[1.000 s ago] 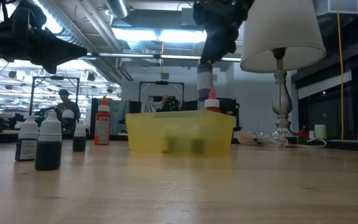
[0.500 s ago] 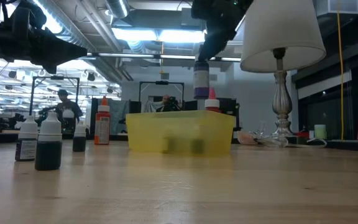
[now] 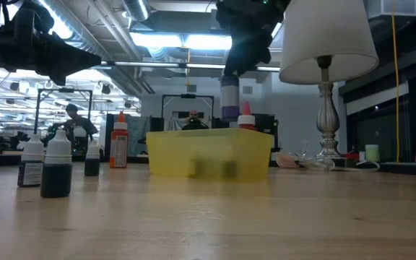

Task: Pick & Place food coloring
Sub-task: Put the large purple food coloring bottle into the yellow bin

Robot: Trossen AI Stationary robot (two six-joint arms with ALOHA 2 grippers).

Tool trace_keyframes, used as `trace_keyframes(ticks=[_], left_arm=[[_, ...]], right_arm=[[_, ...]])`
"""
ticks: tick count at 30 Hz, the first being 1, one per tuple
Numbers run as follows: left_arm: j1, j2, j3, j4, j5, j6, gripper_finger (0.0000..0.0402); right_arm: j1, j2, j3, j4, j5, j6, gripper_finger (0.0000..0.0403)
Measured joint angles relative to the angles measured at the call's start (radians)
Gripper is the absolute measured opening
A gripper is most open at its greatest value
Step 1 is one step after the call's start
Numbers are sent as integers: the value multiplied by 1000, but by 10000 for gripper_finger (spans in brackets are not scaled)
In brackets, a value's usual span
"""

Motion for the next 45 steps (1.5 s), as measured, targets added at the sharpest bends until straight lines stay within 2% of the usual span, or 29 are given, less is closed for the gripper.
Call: trace_keyframes(ticks=[6, 14, 22, 39, 45], left_arm=[[0, 0, 0, 0, 0, 0, 10], [0, 0, 0, 0, 0, 0, 10], [0, 0, 0, 0, 0, 0, 11], [0, 0, 0, 0, 0, 0, 10], [0, 0, 0, 0, 0, 0, 9]], right_arm=[[34, 40, 0, 32, 89, 75, 125], [64, 84, -6, 62, 102, 155, 125], [88, 88, -100, 138, 141, 227, 125], [102, 88, -226, 277, 165, 233, 126], [101, 88, -231, 280, 164, 229, 126]])
